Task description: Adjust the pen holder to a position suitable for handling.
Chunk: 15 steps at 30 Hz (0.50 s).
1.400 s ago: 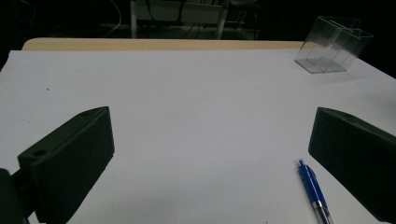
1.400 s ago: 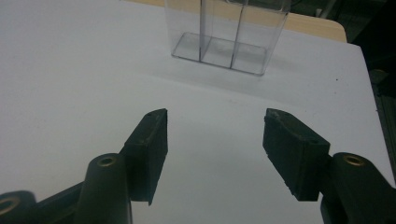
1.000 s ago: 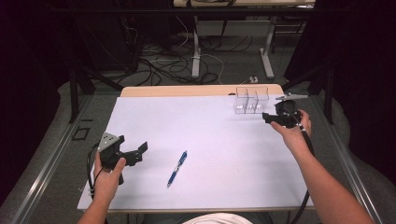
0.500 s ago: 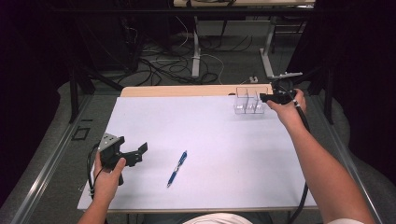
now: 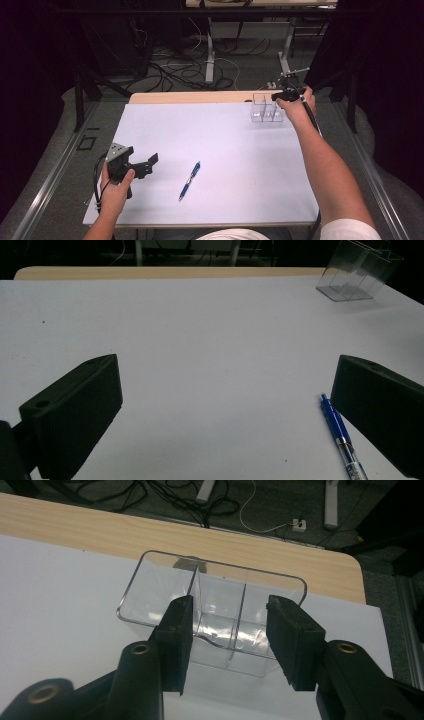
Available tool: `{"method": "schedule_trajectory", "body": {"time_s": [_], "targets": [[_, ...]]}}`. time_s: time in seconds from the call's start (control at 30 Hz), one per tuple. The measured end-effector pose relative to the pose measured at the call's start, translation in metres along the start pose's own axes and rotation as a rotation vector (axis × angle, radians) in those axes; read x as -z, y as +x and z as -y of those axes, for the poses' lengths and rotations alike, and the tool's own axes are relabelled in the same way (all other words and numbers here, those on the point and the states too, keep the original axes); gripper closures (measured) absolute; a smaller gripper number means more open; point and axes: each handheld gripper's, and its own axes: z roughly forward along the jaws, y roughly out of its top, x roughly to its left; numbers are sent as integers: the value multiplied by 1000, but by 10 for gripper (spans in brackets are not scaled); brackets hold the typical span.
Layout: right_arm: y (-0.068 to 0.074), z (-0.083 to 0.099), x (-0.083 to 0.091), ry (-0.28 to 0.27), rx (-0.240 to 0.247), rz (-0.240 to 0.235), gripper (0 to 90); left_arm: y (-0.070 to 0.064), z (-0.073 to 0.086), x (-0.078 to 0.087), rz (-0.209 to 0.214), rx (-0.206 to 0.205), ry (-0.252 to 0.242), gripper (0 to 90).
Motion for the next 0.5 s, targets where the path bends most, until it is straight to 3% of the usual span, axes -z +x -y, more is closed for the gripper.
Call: {"method": "schedule_trajectory", "body": {"time_s": [0.23,0.5], "targets": [[-2,-3,-15,3,-1,29,611,1,0,0,-4,-9,7,1],[-9,2,-30,55,4,48,651,1,0,0,-8,-6,8,0]]}}
